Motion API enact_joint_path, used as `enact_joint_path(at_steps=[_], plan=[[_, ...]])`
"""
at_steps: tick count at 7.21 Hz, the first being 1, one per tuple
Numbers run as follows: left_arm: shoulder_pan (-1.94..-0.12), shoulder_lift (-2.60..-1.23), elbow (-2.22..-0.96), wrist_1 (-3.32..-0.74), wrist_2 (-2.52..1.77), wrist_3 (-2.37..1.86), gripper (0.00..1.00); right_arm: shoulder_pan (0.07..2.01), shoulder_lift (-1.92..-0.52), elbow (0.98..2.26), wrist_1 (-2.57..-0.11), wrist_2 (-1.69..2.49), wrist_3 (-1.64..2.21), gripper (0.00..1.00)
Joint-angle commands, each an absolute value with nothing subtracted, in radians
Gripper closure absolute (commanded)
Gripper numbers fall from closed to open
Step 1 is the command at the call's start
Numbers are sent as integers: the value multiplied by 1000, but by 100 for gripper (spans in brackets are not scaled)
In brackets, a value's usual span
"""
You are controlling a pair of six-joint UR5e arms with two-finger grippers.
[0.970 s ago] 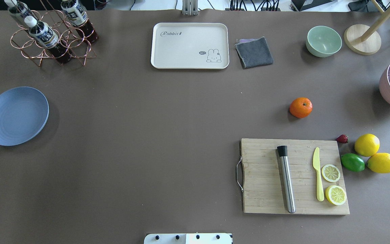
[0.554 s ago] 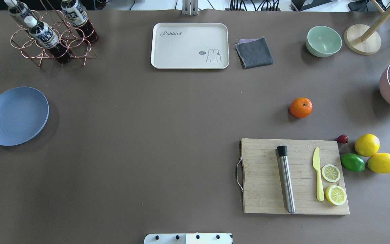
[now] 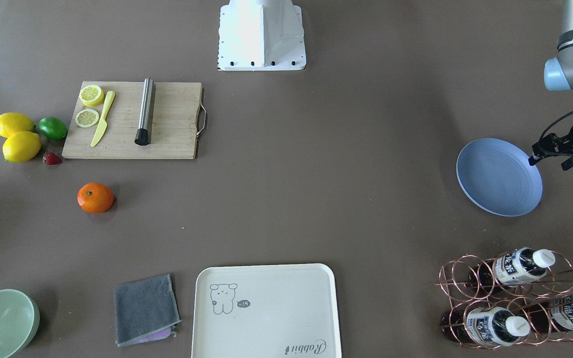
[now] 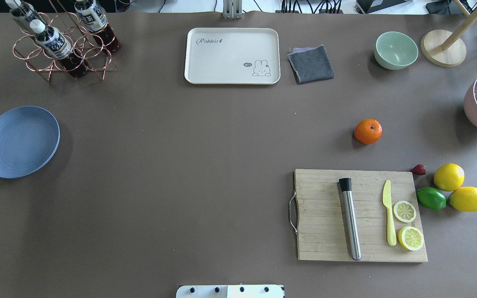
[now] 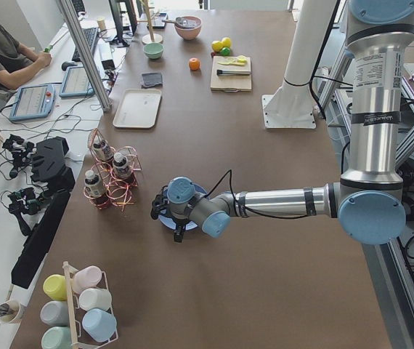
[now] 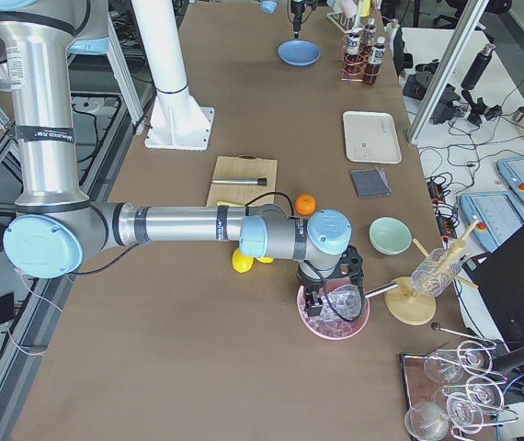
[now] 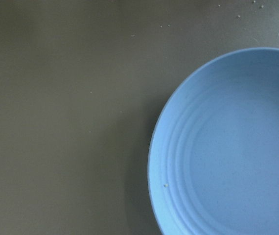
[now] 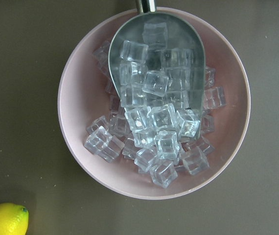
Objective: Pick orange to plate
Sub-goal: 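Push the blue plate toward center with left gripper while right arm approaches orange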
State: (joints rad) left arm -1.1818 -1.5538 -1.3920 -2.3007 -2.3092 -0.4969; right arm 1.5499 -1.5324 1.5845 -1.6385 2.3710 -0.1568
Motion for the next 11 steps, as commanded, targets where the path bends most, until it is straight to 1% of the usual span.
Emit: enact_joint_path(at_steps=[1,2,4,5,6,8,9,10,11], plan=[[-1161,-1577,-1347,-2324,-2303,-515,6,1549,-1536,1585,-1638,2376,-155,0],[-1149,-1591,-1326,-2325,-2303,-515,13,1549,-1534,1586,-1638,2384,-158,0],[-1140,-1592,-1321,-2326,-2303,-517,41,1549,-1542,1586,-1638,2410,-163,0],[-1140,-1592,-1322,-2326,-2304,-517,61,1549,-1542,1592,-1638,2405,-169,0],[-1140,-1589,-1325,-2326,-2304,-523,100,1549,-1542,1595,-1637,2404,-167,0],[-1140,-1589,-1348,-2330,-2316,-575,100,1546,-1539,1617,-1640,2421,-123,0],[-1140,-1591,-1380,-2332,-2338,-612,100,1546,-1534,1635,-1638,2425,-120,0],[-1140,-1612,-1437,-2339,-2376,-756,100,1534,-1526,1660,-1638,2424,-115,0],[-1115,-1633,-1525,-2336,-2413,-938,100,1479,-1505,1705,-1638,2421,-32,0]])
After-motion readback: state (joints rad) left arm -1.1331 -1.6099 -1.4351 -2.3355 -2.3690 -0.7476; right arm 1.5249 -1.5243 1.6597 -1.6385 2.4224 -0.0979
